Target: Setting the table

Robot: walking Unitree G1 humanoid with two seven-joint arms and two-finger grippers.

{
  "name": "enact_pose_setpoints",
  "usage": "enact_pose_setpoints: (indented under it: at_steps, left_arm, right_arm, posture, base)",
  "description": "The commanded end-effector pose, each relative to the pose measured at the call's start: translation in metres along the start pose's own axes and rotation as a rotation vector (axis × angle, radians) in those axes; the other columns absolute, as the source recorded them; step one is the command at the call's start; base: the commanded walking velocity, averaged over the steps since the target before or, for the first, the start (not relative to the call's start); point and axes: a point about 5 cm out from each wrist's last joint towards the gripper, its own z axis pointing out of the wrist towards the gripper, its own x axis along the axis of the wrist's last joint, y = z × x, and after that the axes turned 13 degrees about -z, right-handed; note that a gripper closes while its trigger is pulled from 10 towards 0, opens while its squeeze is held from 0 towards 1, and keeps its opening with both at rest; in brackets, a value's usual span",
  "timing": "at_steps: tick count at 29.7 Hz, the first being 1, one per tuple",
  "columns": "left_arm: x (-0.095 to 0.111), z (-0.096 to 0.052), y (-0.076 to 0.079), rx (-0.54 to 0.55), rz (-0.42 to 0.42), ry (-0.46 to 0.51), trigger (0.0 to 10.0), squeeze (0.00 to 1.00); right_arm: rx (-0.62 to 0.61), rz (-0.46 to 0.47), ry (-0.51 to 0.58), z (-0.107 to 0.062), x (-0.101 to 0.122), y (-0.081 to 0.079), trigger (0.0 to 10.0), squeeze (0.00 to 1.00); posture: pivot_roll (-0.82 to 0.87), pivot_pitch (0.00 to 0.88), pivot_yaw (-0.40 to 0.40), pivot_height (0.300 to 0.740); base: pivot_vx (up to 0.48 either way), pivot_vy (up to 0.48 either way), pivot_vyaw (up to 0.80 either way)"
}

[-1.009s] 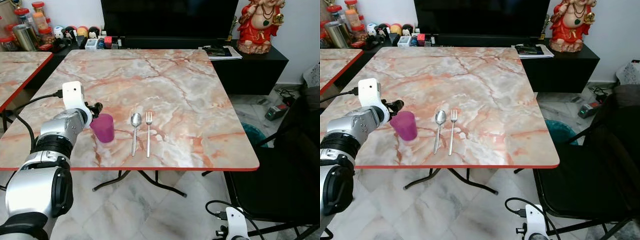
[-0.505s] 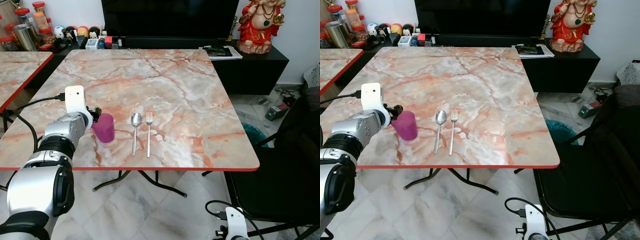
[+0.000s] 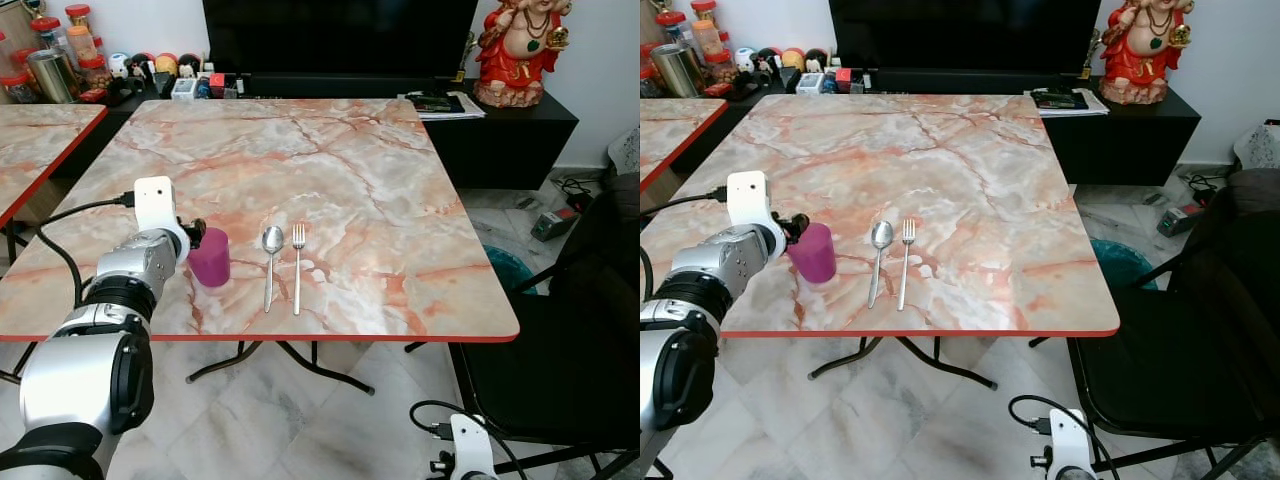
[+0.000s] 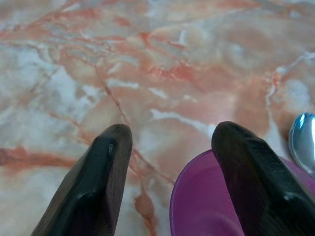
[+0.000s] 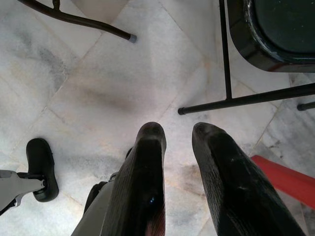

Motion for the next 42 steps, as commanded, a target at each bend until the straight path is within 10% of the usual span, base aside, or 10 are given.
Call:
enact_pose_setpoints:
  at_steps: [1,25,42]
  left_arm:
    - [-0.012,0.001,-0.005,0.021,-0.006,-0.05,10.0,0.0]
    - [0.052,-0.01,0.011,-0.065,0.031,0.122,10.0,0.0]
    - [0.032,-0.012,0.0,-0.064,0.047,0.062,10.0,0.0]
  right_arm:
    - [0.002,0.022,0.001,0.0,0.0,-0.001,10.0,0.0]
    - [-0.002,0.022,0.015,0.0,0.002,0.0,10.0,0.0]
    - [-0.001,0.023,0.014,0.0,0.002,0.0,10.0,0.0]
  posture:
    - [0.07,0.0,0.006,0.74]
    - [0.07,0.0,0.004,0.74]
    - [0.08,0.0,-0.001,0.74]
  base:
    - [0.0,0.0,0.0]
    - [0.0,0.0,0.0]
    - [0.0,0.0,0.0]
